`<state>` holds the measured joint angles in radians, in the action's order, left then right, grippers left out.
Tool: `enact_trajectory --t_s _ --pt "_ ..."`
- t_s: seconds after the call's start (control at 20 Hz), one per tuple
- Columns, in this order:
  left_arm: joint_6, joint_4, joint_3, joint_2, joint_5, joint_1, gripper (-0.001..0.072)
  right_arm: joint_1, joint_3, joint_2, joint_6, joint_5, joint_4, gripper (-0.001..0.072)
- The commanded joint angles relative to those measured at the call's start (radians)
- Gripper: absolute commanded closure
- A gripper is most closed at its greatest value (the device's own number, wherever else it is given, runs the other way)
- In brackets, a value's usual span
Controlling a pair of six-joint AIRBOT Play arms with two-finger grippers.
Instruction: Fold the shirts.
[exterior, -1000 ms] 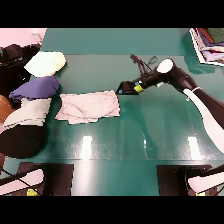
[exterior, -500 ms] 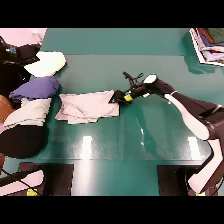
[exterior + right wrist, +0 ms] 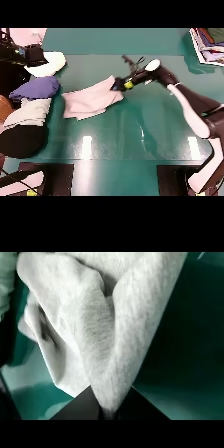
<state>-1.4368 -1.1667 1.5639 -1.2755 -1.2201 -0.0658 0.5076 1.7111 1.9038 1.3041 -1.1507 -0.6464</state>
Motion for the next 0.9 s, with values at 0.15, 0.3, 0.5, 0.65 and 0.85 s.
enact_trajectory --t_s 0.15,0.3,0.5,0.65,0.85 --pt "-0.003 -0.004 0.0 0.0 0.002 0.135 0.0687 -0.325 0.014 -0.241 0.138 -0.083 -0.343 0.0701" --pt "-0.003 -0.003 0.0 0.0 0.001 0.155 0.0686 -0.544 0.014 -0.341 0.172 -0.161 -0.481 0.0701" --pt "-0.03 -0.001 0.0 0.0 0.002 0.16 0.0687 -0.856 0.014 -0.398 0.209 -0.249 -0.517 0.0701" --pt "-0.034 -0.001 0.0 0.0 0.012 0.16 0.0686 -1.027 0.014 -0.397 0.263 -0.295 -0.555 0.0701" --pt "-0.05 -0.001 0.0 0.0 0.025 0.16 0.0686 -1.138 0.014 -0.397 0.295 -0.347 -0.607 0.0701"
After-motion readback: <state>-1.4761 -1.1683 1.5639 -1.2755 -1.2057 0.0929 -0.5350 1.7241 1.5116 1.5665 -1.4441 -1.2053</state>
